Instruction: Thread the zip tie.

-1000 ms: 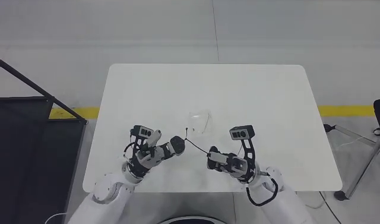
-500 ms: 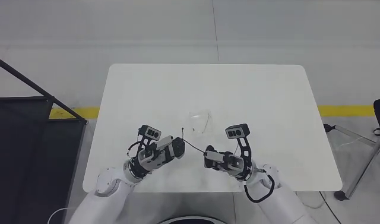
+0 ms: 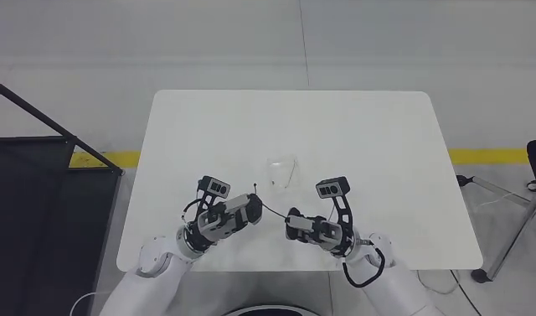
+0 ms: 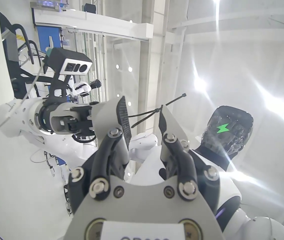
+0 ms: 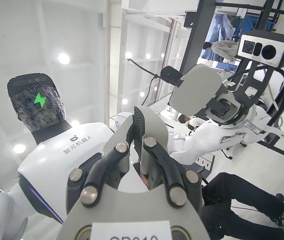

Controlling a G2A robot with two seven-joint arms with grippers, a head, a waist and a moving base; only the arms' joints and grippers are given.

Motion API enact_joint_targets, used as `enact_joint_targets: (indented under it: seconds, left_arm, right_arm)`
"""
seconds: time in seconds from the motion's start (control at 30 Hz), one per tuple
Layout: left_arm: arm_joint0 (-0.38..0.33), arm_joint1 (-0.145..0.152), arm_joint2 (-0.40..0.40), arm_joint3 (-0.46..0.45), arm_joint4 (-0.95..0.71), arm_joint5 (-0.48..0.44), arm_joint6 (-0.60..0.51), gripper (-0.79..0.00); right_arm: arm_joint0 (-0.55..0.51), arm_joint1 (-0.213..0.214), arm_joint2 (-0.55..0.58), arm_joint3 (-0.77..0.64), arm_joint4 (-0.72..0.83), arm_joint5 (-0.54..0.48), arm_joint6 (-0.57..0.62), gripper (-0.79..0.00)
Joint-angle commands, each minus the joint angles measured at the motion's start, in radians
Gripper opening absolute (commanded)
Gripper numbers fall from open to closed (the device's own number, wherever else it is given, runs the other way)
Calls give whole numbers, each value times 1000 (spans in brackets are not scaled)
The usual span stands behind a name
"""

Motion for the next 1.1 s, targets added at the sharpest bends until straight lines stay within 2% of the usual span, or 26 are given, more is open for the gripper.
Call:
enact_joint_targets:
  seconds: [0.0, 0.03, 0.07, 0.1, 0.67, 0.93, 1.07]
  left_arm:
    - [-1, -1, 0, 1, 2, -2, -2, -545]
    - [-1, -2, 1, 2, 2, -3, -3, -603]
    - [-1, -2, 1, 2, 1, -3, -2, -767]
    - [-1, -3, 2, 2, 0, -4, -3, -785]
    - [-2, -11, -4, 21, 5, -27, -24, -785]
    - [14, -11, -13, 16, 209, -95, 80, -785]
    - [27, -8, -15, 5, 264, -108, 77, -785]
  right_arm:
    - [-3, -1, 2, -1, -2, 1, 1, -785]
    - [-4, -2, 3, -1, -3, 2, 2, -785]
    - [-6, -3, 5, -2, -4, 2, 2, -785]
    - [-7, -4, 6, -2, -6, 2, 2, -785]
    - [-34, -15, 47, -22, 26, -2, -2, -785]
    - [-57, -17, 95, -43, 63, 24, 24, -785]
    - [-65, -20, 114, -51, 80, 37, 37, -785]
